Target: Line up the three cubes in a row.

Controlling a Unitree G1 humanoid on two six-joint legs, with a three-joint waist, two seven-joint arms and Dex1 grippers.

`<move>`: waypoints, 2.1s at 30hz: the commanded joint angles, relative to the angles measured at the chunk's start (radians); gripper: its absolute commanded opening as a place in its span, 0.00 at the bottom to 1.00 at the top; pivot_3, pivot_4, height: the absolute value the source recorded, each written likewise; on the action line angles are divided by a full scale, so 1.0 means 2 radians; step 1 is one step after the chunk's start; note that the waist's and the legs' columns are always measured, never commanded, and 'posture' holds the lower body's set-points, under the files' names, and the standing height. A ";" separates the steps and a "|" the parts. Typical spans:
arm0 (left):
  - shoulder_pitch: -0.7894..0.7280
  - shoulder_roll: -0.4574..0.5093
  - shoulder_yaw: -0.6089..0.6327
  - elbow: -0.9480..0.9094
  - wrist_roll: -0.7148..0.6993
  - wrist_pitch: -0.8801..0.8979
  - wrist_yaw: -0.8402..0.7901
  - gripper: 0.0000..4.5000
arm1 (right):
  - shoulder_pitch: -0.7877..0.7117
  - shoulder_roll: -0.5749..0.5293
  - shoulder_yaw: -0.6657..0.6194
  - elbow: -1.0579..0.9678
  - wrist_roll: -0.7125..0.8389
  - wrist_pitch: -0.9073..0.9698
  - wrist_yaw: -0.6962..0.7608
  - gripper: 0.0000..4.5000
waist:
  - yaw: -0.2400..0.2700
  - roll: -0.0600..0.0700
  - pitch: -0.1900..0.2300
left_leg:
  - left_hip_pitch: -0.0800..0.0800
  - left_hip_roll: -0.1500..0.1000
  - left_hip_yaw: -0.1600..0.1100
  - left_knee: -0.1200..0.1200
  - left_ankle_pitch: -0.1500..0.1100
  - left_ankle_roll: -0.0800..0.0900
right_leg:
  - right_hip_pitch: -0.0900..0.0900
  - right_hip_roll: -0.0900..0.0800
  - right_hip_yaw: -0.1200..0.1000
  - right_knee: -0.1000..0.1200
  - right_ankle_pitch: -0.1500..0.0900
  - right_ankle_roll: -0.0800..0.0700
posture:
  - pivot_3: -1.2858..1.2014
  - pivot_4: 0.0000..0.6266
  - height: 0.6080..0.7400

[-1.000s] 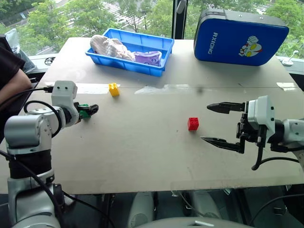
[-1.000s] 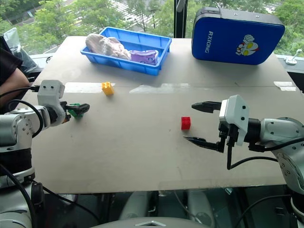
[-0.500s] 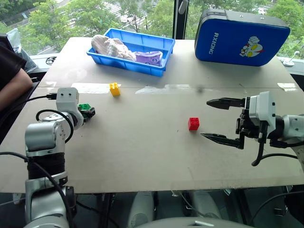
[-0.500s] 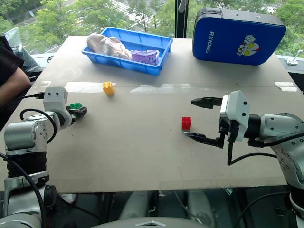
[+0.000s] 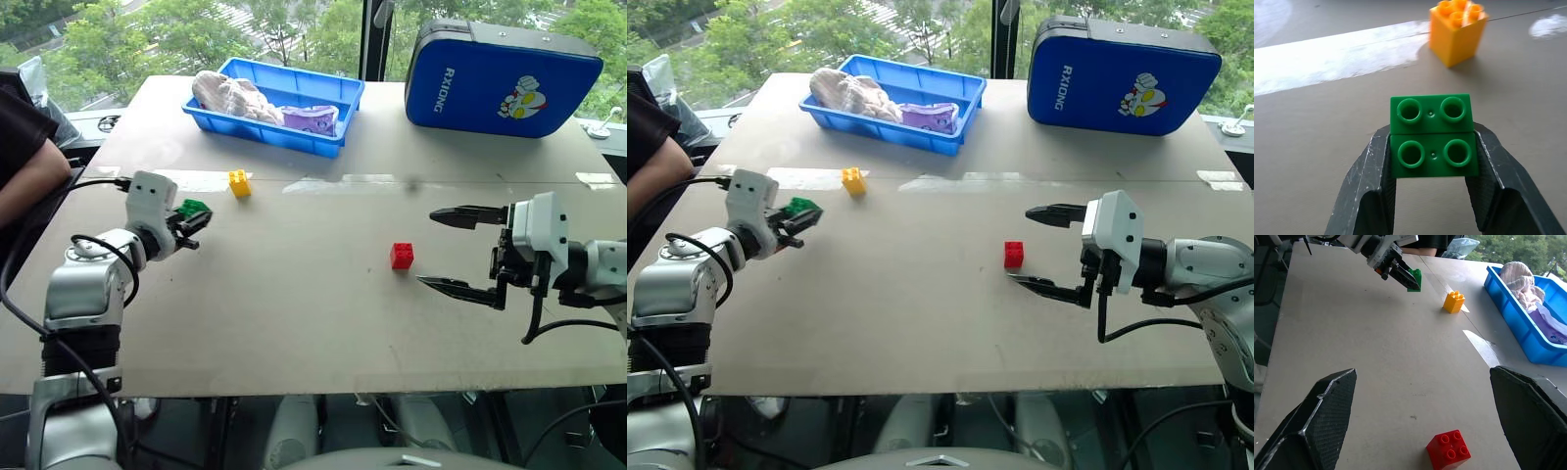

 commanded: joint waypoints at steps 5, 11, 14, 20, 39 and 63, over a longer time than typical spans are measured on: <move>-0.057 0.037 -0.125 0.016 0.016 -0.128 -0.243 0.29 | 0.043 -0.008 -0.016 0.000 -0.010 -0.034 0.009 1.00 | 0.003 0.000 0.000 | 0.000 0.000 0.000 0.000 0.000 0.000 | 0.000 0.001 -0.001 0.000 0.000 0.000 | 0.52 0.24 1.00; -0.167 -0.011 -0.209 0.122 0.074 -0.201 -0.311 0.29 | 0.088 -0.025 -0.046 -0.020 0.004 -0.019 0.004 1.00 | 0.002 0.000 0.000 | 0.000 -0.001 0.001 0.001 0.000 0.000 | 0.001 0.003 0.000 0.000 0.000 0.000 | 0.52 0.24 1.00; -0.204 -0.035 -0.237 0.163 0.100 -0.233 -0.332 0.29 | 0.114 -0.032 -0.063 -0.035 0.006 -0.019 0.001 1.00 | 0.000 0.000 0.000 | 0.000 -0.001 0.000 0.001 0.000 0.000 | 0.001 0.004 0.000 -0.001 0.001 0.002 | 0.52 0.24 1.00; -0.242 -0.072 -0.262 0.204 0.132 -0.252 -0.343 0.29 | 0.166 -0.044 -0.097 -0.054 0.003 -0.013 -0.002 1.00 | 0.001 0.000 0.000 | 0.000 -0.001 0.000 0.001 0.000 0.000 | 0.001 0.004 0.000 0.000 0.001 0.002 | 0.52 0.24 1.00; -0.257 -0.097 -0.278 0.236 0.178 -0.261 -0.359 0.29 | 0.192 -0.038 -0.099 -0.077 0.011 -0.008 -0.027 1.00 | 0.001 0.000 0.000 | 0.000 -0.001 -0.001 0.001 0.000 0.000 | 0.001 0.004 0.001 0.000 0.000 0.003 | 0.52 0.24 1.00; -0.249 -0.085 -0.237 0.211 0.165 -0.227 -0.345 1.00 | 0.202 -0.040 -0.101 -0.085 0.012 -0.004 -0.036 1.00 | -0.001 0.000 0.000 | 0.000 -0.001 -0.001 0.002 0.000 0.000 | 0.002 0.004 0.001 0.000 0.000 0.004 | 0.52 0.24 1.00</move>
